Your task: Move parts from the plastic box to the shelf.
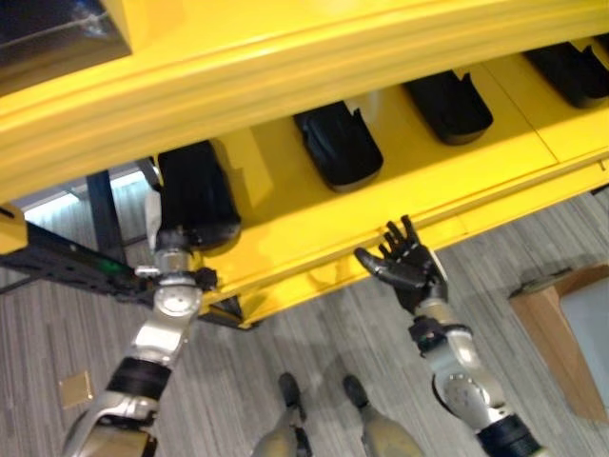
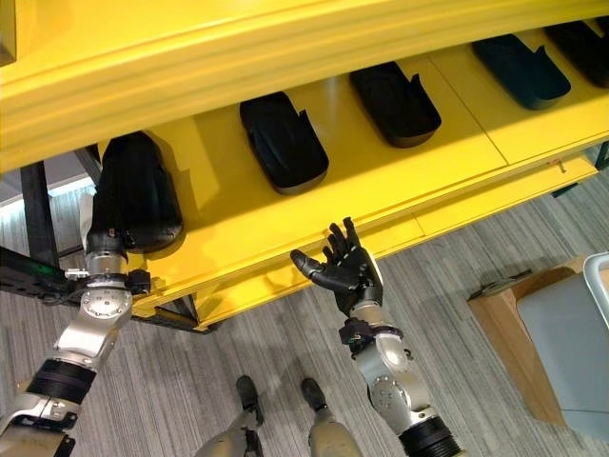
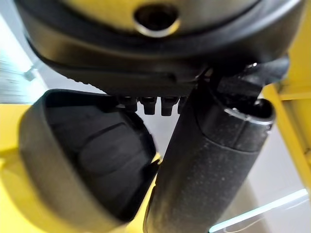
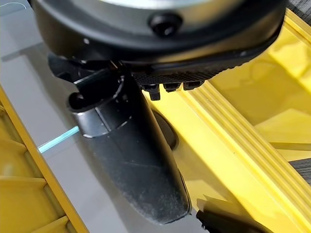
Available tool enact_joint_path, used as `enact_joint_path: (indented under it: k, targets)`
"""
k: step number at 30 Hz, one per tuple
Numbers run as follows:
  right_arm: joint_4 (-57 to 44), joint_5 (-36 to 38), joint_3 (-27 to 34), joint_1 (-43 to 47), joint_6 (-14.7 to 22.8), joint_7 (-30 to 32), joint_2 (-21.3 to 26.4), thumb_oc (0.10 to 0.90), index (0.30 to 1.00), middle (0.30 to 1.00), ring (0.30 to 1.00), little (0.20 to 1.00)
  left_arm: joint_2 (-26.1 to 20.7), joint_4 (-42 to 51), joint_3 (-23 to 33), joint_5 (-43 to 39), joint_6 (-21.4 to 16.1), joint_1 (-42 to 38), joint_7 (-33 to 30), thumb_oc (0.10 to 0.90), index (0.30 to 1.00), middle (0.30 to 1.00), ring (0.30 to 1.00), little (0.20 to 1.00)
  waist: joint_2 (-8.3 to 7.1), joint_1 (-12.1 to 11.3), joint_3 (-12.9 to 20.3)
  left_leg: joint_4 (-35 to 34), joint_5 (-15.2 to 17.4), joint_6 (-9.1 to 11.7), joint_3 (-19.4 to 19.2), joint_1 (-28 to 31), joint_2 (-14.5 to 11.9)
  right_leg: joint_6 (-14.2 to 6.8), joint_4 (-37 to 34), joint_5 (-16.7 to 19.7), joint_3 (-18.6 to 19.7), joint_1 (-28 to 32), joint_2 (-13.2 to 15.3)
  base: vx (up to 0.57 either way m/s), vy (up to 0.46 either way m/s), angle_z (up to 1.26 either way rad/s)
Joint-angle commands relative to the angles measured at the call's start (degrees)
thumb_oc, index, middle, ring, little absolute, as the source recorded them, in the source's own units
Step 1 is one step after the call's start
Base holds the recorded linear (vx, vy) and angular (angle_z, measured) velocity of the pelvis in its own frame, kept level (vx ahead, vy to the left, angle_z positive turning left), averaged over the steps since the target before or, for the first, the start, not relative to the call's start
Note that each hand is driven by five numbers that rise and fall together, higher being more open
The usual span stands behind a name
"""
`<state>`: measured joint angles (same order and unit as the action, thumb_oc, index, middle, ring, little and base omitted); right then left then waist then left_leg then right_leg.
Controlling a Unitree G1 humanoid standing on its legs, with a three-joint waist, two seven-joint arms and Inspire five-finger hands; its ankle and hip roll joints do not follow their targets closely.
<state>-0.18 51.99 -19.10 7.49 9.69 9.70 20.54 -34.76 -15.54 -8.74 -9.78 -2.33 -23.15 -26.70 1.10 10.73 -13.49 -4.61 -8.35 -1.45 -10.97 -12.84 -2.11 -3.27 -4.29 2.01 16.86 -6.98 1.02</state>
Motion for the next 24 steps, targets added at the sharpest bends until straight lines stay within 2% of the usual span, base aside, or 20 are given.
enact_joint_path:
  k: [1,24]
  targets:
    - [-6.2,0.4,3.9,4.0,5.4,-3.8,-0.2,0.900,1.000,1.000,1.000,1.000,-2.6,2.7,1.8,1.9,-7.2,-8.0,-1.7,0.900,1.000,1.000,1.000,1.000,1.79,-1.0,5.1,0.2,4.7,4.2,1.0,5.5,-3.3,0.6,6.3,-5.5,-2.3,-4.9,-0.5,0.00,0.000,0.00]
    - [-8.6,-0.8,5.1,4.4,5.5,-3.4,0.4,0.900,1.000,1.000,1.000,1.000,1.2,15.1,2.5,-2.3,-10.8,-6.6,-0.3,0.900,1.000,1.000,1.000,1.000,1.64,-1.2,5.6,0.0,4.7,4.0,2.0,6.0,-3.1,0.9,6.1,-5.7,-2.8,-3.8,-0.4,0.00,0.000,0.00]
